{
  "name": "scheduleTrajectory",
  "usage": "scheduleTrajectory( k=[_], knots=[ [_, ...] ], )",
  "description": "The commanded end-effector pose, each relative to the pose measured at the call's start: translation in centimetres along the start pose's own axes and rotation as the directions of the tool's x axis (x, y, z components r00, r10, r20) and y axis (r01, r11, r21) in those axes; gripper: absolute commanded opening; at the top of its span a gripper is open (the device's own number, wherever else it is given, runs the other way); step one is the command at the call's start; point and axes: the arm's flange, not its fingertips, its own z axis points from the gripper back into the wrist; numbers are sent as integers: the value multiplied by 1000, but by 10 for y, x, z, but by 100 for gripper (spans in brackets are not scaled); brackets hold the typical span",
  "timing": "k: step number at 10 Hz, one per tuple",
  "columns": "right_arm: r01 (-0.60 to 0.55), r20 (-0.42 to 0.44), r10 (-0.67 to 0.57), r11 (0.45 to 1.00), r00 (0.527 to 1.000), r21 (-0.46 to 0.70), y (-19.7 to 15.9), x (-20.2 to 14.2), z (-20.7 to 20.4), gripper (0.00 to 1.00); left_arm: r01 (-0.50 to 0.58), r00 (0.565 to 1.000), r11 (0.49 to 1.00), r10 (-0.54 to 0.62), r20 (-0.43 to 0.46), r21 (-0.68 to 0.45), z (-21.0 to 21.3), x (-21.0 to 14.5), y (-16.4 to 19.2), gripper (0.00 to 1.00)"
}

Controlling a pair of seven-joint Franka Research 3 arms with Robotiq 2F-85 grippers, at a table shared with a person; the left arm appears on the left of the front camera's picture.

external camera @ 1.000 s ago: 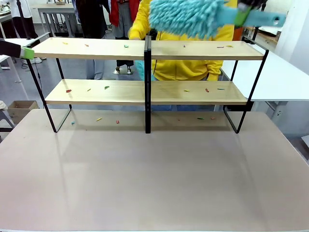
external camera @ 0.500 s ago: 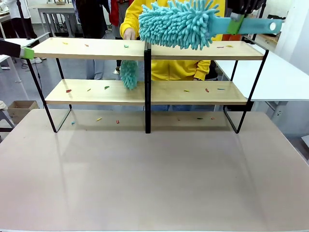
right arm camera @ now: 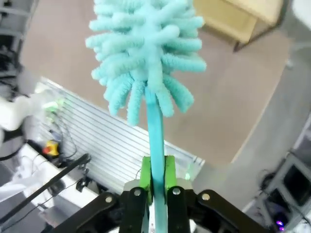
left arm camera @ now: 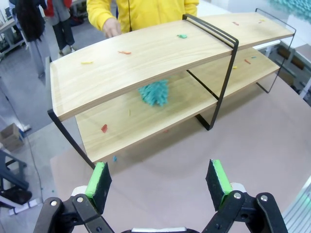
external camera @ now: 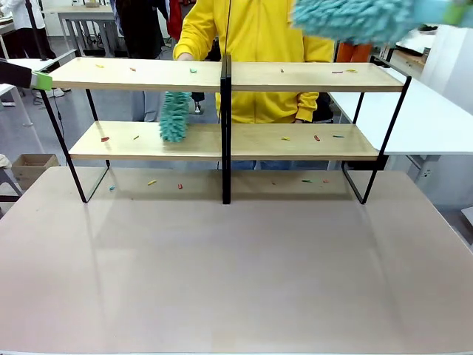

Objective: Clean the shelves.
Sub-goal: Clean a randomly selected level of the Shelf with the Duster.

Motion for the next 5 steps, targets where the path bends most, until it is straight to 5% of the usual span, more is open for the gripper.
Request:
scheduleTrajectory(
  k=[1,3,5],
  knots=[
    [11,34,-14,996,999,89,-15,-46,-16,12,18,1000,1000,-18,-2,1,0,1,3,100],
    [35,67,-38,998,997,57,-3,-28,-24,12,18,1000,1000,-18,-2,1,0,1,3,100],
    [26,76,-27,1000,997,12,22,27,-38,12,18,1000,1000,-18,-2,1,0,1,3,100]
  ],
)
